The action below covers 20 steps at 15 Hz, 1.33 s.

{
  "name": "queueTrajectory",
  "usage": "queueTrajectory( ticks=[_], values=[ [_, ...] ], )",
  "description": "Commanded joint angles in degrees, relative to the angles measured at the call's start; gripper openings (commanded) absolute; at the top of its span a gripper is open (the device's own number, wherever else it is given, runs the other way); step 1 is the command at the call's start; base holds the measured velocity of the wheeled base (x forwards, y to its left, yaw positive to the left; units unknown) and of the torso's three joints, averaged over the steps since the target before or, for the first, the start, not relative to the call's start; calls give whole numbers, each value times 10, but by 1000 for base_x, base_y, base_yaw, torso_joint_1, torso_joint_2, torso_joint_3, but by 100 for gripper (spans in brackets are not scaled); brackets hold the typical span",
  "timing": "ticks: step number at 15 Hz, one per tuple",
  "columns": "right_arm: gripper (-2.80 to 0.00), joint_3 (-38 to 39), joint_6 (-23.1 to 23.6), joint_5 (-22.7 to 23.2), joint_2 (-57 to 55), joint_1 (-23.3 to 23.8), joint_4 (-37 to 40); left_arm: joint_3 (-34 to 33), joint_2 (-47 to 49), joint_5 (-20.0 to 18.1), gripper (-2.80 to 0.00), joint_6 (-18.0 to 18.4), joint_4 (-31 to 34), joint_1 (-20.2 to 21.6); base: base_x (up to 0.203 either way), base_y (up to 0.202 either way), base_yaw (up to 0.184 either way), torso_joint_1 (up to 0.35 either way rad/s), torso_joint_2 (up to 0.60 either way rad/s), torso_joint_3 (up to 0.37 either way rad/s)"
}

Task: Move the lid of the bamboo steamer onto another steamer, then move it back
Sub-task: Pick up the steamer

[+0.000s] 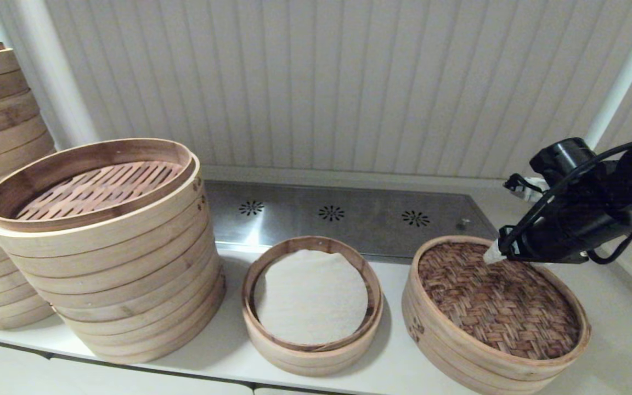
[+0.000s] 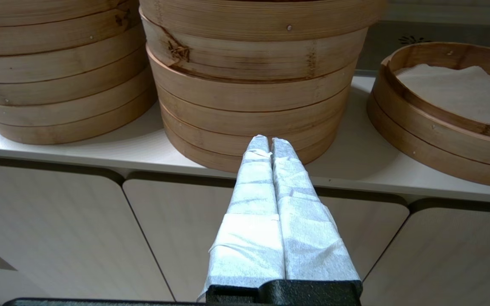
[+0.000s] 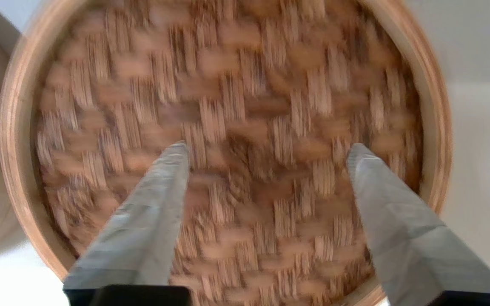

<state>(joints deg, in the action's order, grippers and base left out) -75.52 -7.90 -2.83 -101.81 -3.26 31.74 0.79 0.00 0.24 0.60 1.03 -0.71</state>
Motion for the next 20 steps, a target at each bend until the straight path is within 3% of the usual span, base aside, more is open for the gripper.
queueTrajectory(
  ticks=[1,20],
  values=[
    [0,26,0,0,26,3,0,0,1,0,-280,0,-1,0,0,0,0,0,0,0],
    [0,10,10,7,-47,0,-11,0,1,0,-280,0,0,0,0,0,0,0,0,0]
  ],
)
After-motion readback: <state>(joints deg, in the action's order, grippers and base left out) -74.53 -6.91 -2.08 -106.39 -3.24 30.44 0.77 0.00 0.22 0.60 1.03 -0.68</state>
